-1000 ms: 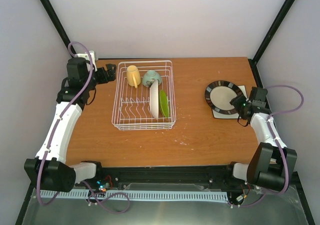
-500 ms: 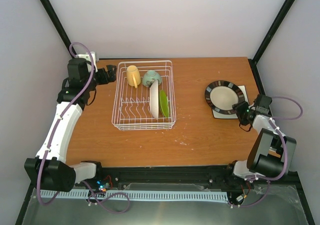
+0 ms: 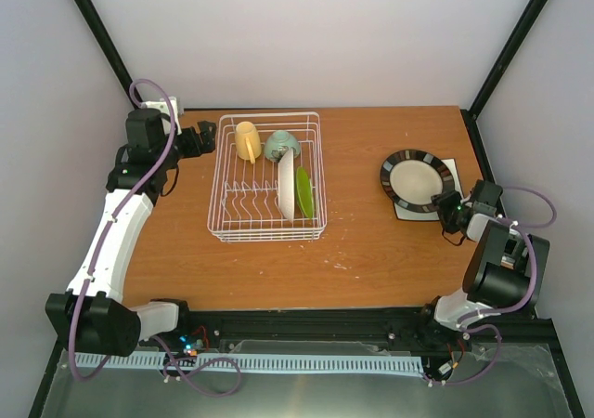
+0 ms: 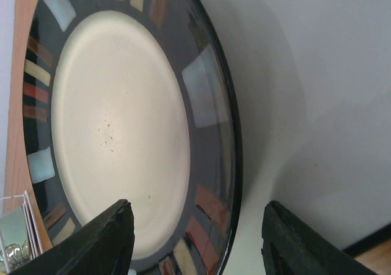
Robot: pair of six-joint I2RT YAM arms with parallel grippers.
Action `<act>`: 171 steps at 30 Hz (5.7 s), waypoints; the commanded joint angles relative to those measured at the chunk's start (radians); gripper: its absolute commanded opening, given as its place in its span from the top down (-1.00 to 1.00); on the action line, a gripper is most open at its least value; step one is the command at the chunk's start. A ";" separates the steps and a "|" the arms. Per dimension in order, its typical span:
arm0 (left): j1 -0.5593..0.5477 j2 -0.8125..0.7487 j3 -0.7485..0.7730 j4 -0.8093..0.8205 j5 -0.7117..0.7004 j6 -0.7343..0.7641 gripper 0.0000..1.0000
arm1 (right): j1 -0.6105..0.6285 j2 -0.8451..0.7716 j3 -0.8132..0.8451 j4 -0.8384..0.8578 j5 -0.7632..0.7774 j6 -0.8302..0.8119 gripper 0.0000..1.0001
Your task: Load the mixed dishes into the dish rack
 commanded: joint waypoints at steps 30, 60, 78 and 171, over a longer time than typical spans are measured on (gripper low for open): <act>0.006 0.013 0.000 0.037 -0.011 0.023 -1.00 | -0.013 0.210 -0.068 0.324 -0.066 0.080 0.91; 0.006 -0.058 -0.047 0.188 0.409 0.019 -1.00 | -0.013 0.419 -0.264 1.462 -0.444 0.631 0.94; -0.097 0.118 -0.003 0.315 0.834 -0.017 -0.92 | -0.013 0.475 -0.273 1.708 -0.486 0.760 0.94; -0.447 0.694 1.174 -0.468 0.131 -0.057 0.99 | 0.801 -0.667 -0.003 0.019 0.746 -0.659 -0.68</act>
